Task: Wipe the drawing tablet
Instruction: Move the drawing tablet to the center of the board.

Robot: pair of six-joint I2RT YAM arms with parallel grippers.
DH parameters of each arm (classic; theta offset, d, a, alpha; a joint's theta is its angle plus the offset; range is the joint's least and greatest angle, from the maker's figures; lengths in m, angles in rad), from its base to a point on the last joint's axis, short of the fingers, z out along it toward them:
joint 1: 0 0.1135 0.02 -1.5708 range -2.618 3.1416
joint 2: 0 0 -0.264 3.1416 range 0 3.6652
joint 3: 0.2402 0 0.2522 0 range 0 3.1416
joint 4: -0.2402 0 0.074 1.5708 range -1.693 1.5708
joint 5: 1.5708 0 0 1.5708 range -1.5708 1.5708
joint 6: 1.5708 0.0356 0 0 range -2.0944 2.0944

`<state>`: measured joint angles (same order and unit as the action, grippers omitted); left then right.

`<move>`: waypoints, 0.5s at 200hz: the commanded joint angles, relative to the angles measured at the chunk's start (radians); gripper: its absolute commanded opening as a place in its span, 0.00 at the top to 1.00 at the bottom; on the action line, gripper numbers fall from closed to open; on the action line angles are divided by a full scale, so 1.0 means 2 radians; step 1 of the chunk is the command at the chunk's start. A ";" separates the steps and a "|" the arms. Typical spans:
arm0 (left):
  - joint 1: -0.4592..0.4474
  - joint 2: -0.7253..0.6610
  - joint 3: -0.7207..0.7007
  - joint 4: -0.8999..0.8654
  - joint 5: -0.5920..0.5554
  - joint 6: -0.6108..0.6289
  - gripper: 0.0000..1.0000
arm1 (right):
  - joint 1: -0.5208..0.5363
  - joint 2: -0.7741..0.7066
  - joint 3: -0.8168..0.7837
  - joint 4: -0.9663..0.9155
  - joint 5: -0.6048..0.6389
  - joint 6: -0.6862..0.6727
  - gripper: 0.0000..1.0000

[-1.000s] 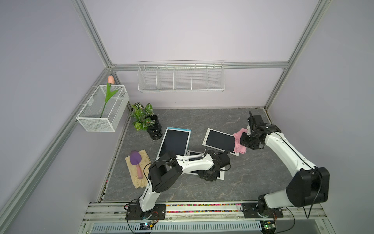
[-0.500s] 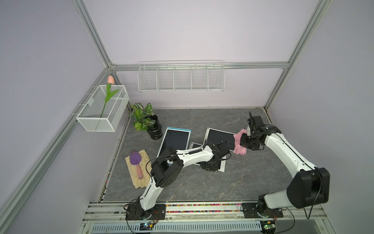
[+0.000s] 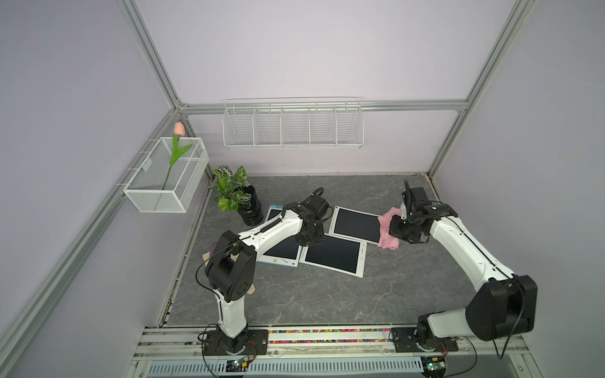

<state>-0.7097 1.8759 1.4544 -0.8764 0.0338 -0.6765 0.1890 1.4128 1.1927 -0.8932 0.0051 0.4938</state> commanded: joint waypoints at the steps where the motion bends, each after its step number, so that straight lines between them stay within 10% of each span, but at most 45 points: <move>1: 0.024 0.021 -0.002 0.010 0.043 0.043 0.59 | 0.004 -0.016 -0.001 -0.006 -0.008 0.004 0.93; 100: 0.069 0.067 0.004 0.025 0.113 0.091 0.62 | 0.005 -0.012 0.006 -0.015 0.001 0.013 0.93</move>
<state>-0.5793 1.9900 1.4506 -0.8375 0.2207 -0.5320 0.1921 1.4010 1.1927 -0.9047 -0.0002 0.5014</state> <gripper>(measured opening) 0.376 0.084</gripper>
